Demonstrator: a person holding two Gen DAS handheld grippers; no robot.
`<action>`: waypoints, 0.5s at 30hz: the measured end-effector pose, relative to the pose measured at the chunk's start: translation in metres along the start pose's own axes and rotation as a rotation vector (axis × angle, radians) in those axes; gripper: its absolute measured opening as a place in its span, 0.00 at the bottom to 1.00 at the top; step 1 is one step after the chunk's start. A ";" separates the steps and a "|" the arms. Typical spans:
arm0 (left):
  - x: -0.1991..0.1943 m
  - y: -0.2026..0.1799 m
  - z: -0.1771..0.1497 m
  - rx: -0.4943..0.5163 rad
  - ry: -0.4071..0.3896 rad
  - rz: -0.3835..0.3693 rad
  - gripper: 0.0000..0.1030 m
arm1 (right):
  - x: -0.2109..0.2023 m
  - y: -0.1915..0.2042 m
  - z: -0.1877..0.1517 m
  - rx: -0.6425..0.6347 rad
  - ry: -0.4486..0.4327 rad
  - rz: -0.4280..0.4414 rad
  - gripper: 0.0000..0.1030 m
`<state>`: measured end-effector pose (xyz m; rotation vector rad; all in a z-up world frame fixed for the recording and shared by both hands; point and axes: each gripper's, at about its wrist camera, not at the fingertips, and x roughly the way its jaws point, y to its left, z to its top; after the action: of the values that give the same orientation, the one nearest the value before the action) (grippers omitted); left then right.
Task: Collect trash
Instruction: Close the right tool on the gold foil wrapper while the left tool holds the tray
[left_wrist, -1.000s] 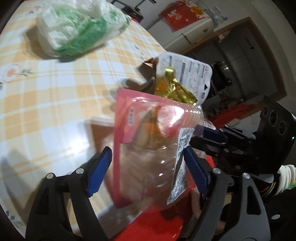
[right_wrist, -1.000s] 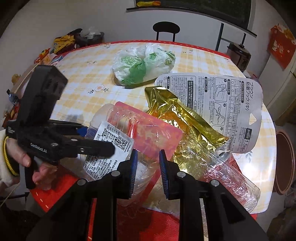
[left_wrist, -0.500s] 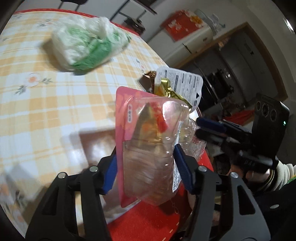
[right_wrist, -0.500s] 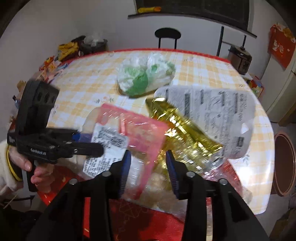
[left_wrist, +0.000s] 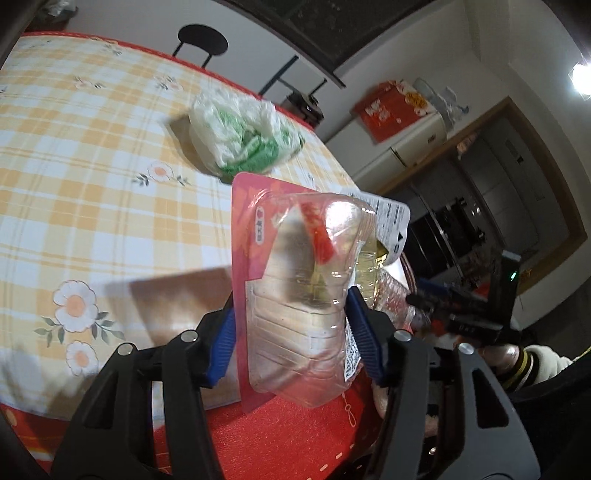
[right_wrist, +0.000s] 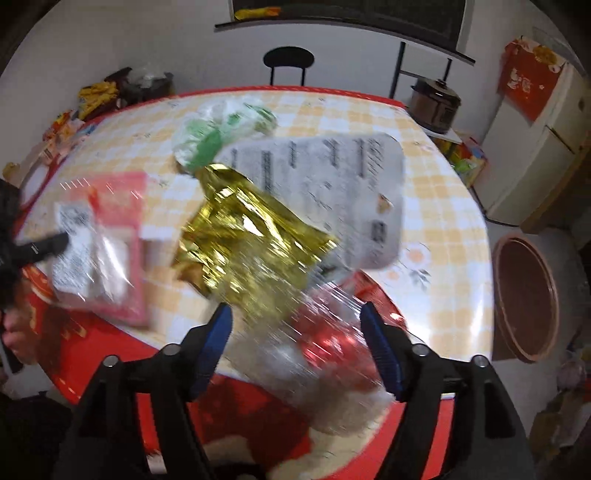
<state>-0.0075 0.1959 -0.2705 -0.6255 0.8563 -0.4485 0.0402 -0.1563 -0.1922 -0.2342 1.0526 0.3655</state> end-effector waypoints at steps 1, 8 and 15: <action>-0.002 0.000 0.000 0.002 -0.004 -0.001 0.55 | 0.002 -0.005 -0.004 0.013 0.008 -0.009 0.78; 0.003 -0.006 0.000 0.024 0.001 0.032 0.56 | 0.009 -0.028 -0.005 0.104 0.001 -0.008 0.80; -0.005 -0.006 0.006 0.027 -0.025 0.066 0.56 | 0.013 0.001 0.045 -0.039 -0.093 0.065 0.76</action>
<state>-0.0062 0.1966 -0.2609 -0.5757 0.8432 -0.3911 0.0819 -0.1373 -0.1817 -0.2162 0.9641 0.4520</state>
